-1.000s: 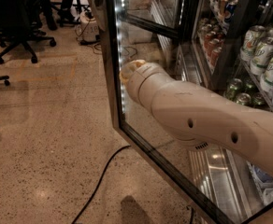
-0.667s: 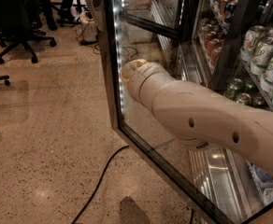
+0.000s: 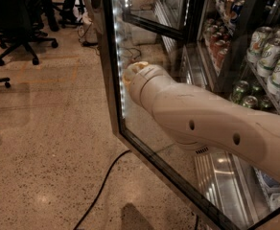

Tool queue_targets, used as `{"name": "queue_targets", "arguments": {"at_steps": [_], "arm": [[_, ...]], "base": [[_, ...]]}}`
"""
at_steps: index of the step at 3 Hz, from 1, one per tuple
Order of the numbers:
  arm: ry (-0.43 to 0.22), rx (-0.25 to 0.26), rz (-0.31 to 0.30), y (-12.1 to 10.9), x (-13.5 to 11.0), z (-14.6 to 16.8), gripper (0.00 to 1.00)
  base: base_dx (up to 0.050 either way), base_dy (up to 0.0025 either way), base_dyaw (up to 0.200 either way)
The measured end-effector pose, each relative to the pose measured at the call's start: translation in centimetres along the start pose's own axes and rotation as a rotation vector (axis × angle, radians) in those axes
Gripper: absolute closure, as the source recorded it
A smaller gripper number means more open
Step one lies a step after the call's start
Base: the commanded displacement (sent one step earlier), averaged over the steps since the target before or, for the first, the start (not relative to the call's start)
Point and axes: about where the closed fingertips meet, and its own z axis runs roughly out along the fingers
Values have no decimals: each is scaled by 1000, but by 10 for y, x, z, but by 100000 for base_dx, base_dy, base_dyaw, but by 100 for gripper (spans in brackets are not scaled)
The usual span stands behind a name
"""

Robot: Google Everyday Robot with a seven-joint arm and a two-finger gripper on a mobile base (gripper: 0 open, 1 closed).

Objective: Close right fridge door

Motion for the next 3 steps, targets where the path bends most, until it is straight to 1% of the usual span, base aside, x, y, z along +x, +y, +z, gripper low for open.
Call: {"name": "queue_targets", "arguments": {"at_steps": [1,2,3], "arm": [[25,42,26,-9,4,10,100],[25,42,26,-8,3,10,100],[25,42,26,-8,3,10,100]], "base": [[0,0,0],[3889,15,-163],[5004,-4,88]]}}
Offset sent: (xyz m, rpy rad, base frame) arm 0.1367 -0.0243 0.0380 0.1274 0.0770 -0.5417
